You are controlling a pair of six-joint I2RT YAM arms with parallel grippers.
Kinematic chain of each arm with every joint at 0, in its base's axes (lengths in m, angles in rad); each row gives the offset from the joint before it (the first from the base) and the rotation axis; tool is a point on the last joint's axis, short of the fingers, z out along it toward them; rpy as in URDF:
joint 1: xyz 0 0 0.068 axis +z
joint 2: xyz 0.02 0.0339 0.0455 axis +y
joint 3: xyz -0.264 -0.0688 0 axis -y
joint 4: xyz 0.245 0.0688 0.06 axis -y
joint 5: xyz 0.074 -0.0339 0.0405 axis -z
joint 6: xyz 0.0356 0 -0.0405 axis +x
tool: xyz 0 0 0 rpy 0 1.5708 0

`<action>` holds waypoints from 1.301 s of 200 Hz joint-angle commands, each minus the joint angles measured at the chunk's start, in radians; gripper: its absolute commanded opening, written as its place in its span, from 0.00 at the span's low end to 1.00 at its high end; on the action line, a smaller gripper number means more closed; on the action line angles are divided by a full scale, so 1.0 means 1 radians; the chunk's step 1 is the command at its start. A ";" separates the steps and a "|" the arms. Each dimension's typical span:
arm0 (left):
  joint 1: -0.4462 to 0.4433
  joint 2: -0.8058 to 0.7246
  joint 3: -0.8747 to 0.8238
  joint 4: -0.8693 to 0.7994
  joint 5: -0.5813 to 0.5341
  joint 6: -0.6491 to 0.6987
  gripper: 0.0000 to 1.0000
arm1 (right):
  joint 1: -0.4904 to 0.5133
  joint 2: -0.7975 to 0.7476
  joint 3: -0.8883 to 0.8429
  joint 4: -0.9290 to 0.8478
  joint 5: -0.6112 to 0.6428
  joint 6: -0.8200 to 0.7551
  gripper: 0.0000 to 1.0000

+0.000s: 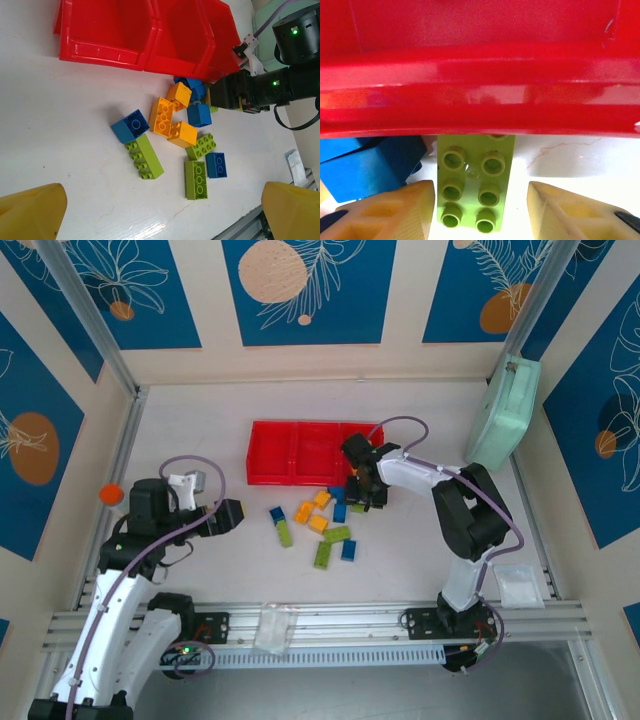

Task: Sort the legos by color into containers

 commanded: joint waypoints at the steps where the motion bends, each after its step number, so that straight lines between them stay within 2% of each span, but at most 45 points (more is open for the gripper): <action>1: -0.007 -0.011 -0.005 0.010 0.013 0.004 0.99 | 0.001 0.035 0.004 -0.019 0.057 -0.013 0.51; 55: -0.007 -0.012 -0.003 0.011 0.016 0.004 0.99 | -0.009 0.019 -0.034 -0.021 0.089 -0.018 0.48; 112: -0.007 -0.031 -0.005 0.019 0.036 0.007 0.99 | -0.011 -0.066 -0.116 -0.010 0.087 -0.034 0.41; 151: -0.006 -0.065 -0.007 0.027 0.062 0.013 0.99 | 0.033 -0.213 -0.120 -0.090 0.109 -0.049 0.34; 179: -0.008 -0.108 -0.017 0.062 0.143 0.021 0.99 | 0.050 -0.355 -0.091 -0.120 0.083 -0.066 0.30; 208: -0.009 -0.157 -0.039 0.117 0.230 0.024 0.99 | 0.051 -0.460 -0.024 -0.068 0.008 -0.096 0.29; 229: -0.013 -0.161 -0.043 0.131 0.264 0.024 0.99 | 0.045 -0.439 0.058 -0.021 -0.034 -0.125 0.28; 260: -0.026 -0.165 -0.045 0.135 0.273 0.021 1.00 | 0.041 -0.267 0.245 -0.019 -0.076 -0.169 0.27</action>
